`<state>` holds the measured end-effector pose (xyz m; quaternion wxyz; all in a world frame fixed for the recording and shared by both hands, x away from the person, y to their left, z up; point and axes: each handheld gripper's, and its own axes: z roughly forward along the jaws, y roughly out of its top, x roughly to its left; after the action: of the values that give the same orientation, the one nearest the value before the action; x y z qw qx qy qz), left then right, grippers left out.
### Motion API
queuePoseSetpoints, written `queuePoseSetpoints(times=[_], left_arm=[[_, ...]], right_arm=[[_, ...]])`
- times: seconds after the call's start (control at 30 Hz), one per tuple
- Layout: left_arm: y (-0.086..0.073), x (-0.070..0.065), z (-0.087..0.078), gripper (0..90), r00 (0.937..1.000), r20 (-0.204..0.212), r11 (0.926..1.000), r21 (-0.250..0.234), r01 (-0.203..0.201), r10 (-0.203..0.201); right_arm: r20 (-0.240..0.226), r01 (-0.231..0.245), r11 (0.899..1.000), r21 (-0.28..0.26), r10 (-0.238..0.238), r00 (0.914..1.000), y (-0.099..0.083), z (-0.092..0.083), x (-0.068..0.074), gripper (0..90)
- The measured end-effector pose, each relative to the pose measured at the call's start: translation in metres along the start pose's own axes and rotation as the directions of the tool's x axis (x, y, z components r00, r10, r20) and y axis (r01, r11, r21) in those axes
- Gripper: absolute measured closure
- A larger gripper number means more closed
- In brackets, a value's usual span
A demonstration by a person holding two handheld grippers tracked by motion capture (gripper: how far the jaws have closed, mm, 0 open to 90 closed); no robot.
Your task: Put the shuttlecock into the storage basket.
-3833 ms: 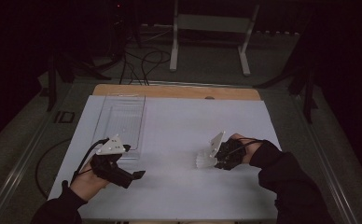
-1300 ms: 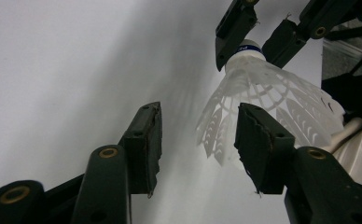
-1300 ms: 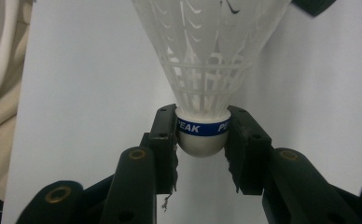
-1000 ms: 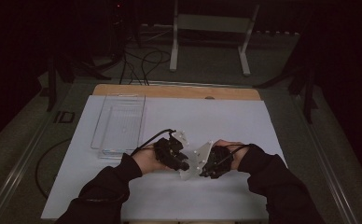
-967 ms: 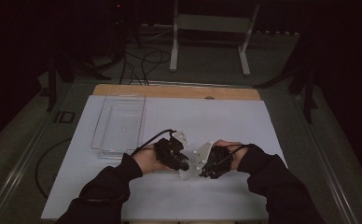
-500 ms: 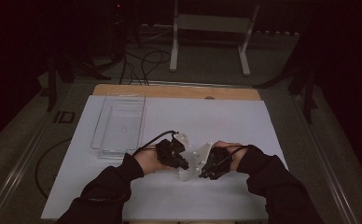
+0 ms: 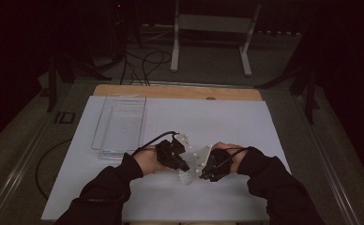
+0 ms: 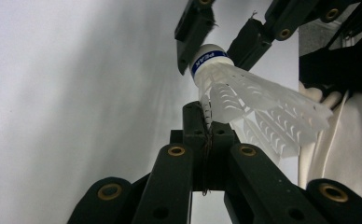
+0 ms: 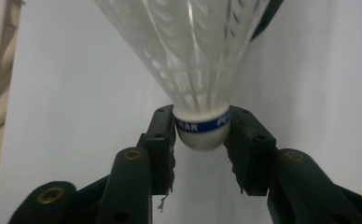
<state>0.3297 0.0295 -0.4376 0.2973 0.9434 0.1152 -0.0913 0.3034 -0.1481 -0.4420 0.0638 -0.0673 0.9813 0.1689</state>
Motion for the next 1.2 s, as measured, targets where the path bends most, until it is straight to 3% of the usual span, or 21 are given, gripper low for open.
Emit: queuePoseSetpoints(times=[0.1, 0.13, 0.17, 0.2, 0.23, 0.27, 0.3, 0.33, 0.47, 0.5, 0.53, 0.57, 0.6, 0.67, 0.73, 0.8, 0.83, 0.97, 1.07, 1.13, 1.2], left_arm=[[-0.001, 0.000, -0.004, 90.0, 0.9999, -0.011, 1.0000, 0.000, 0.007, -0.007], [-0.001, 0.000, -0.004, 90.0, 0.9999, -0.011, 1.0000, 0.000, 0.007, -0.007], [-0.001, 0.000, -0.005, 90.0, 0.9999, -0.013, 1.0000, 0.000, 0.005, -0.005], [-0.001, 0.000, -0.005, 90.0, 0.9999, -0.013, 1.0000, 0.000, 0.005, -0.005], [-0.002, 0.000, -0.007, 90.0, 0.9998, -0.020, 1.0000, 0.000, 0.008, -0.008], [-0.002, 0.000, -0.007, 90.0, 0.9998, -0.020, 1.0000, 0.000, 0.008, -0.008], [-0.002, -0.001, -0.008, 90.0, 0.9995, -0.029, 0.9998, -0.008, 0.015, -0.016], [-0.002, -0.001, -0.008, 90.0, 0.9995, -0.029, 0.9998, -0.008, 0.015, -0.016], [-0.004, -0.001, -0.011, 90.0, 0.9993, -0.036, 1.0000, -0.002, 0.008, -0.008], [-0.005, -0.001, -0.013, 90.0, 0.9992, -0.039, 0.9999, -0.002, 0.011, -0.012], [-0.005, -0.001, -0.013, 90.0, 0.9992, -0.039, 0.9999, -0.002, 0.011, -0.012], [-0.006, 0.000, -0.015, 90.0, 0.9987, -0.048, 0.9999, -0.004, 0.016, -0.016], [-0.006, 0.000, -0.015, 90.0, 0.9987, -0.048, 0.9999, -0.004, 0.016, -0.016], [-0.008, 0.001, -0.017, 90.0, 0.9986, -0.049, 0.9998, -0.006, 0.019, -0.020], [-0.009, 0.001, -0.019, 90.0, 0.9980, -0.056, 0.9996, -0.008, 0.028, -0.028], [-0.011, 0.003, -0.022, 90.0, 0.9975, -0.063, 0.9994, -0.013, 0.032, -0.033], [-0.012, 0.003, -0.024, 90.0, 0.9972, -0.067, 0.9995, -0.008, 0.032, -0.032], [-0.015, 0.004, -0.028, 90.0, 0.9961, -0.080, 0.9993, -0.010, 0.037, -0.038], [-0.016, 0.004, -0.032, 90.0, 0.9957, -0.084, 0.9992, -0.016, 0.037, -0.038], [-0.017, 0.005, -0.035, 90.0, 0.9953, -0.088, 0.9991, -0.017, 0.038, -0.040], [-0.017, 0.005, -0.037, 90.0, 0.9945, -0.093, 0.9987, -0.020, 0.046, -0.048]], right_arm=[[0.009, -0.086, 0.996, 0.009, 0.086, 0.9962, -0.003, 0.002, -0.003, 51.0], [0.009, -0.086, 0.996, 0.009, 0.086, 0.9962, -0.003, 0.002, -0.003, 51.0], [0.007, -0.130, 0.991, 0.010, 0.130, 0.9915, -0.005, 0.002, -0.004, 48.5], [0.007, -0.130, 0.991, 0.010, 0.130, 0.9915, -0.005, 0.002, -0.004, 48.5], [0.008, -0.177, 0.984, 0.010, 0.177, 0.9842, -0.007, 0.003, -0.005, 44.2], [0.008, -0.177, 0.984, 0.010, 0.177, 0.9842, -0.007, 0.003, -0.005, 44.2], [0.005, -0.230, 0.973, 0.017, 0.230, 0.9733, -0.008, 0.003, -0.006, 37.0], [0.005, -0.230, 0.973, 0.017, 0.230, 0.9733, -0.008, 0.003, -0.006, 37.0], [-0.016, -0.293, 0.956, 0.000, 0.293, 0.9560, -0.013, 0.003, -0.008, 13.4], [-0.022, -0.319, 0.948, 0.000, 0.319, 0.9474, -0.015, 0.003, -0.009, 10.2], [-0.022, -0.319, 0.948, 0.000, 0.319, 0.9474, -0.015, 0.003, -0.009, 10.2], [-0.024, -0.348, 0.937, -0.013, 0.348, 0.9374, -0.019, 0.003, -0.010, 8.6], [-0.024, -0.348, 0.937, -0.013, 0.348, 0.9374, -0.019, 0.003, -0.010, 8.6], [-0.026, -0.378, 0.926, -0.023, 0.377, 0.9258, -0.025, 0.003, -0.011, 8.1], [-0.028, -0.385, 0.922, -0.039, 0.384, 0.9229, -0.028, 0.003, -0.011, 8.1], [-0.032, -0.429, 0.901, -0.064, 0.428, 0.9034, -0.033, 0.001, -0.012, 8.1], [0.012, -0.443, 0.894, -0.067, 0.445, 0.8956, -0.038, 0.001, -0.011, 8.1], [0.037, -0.460, 0.884, -0.082, 0.464, 0.8849, -0.043, 0.001, -0.010, 8.2], [0.075, -0.501, 0.858, -0.111, 0.510, 0.8567, -0.051, 0.000, -0.009, 8.2], [0.073, -0.536, 0.831, -0.149, 0.550, 0.8317, -0.058, -0.002, -0.009, 8.2], [0.069, -0.557, 0.812, -0.173, 0.574, 0.8158, -0.063, -0.003, -0.007, 8.2]])
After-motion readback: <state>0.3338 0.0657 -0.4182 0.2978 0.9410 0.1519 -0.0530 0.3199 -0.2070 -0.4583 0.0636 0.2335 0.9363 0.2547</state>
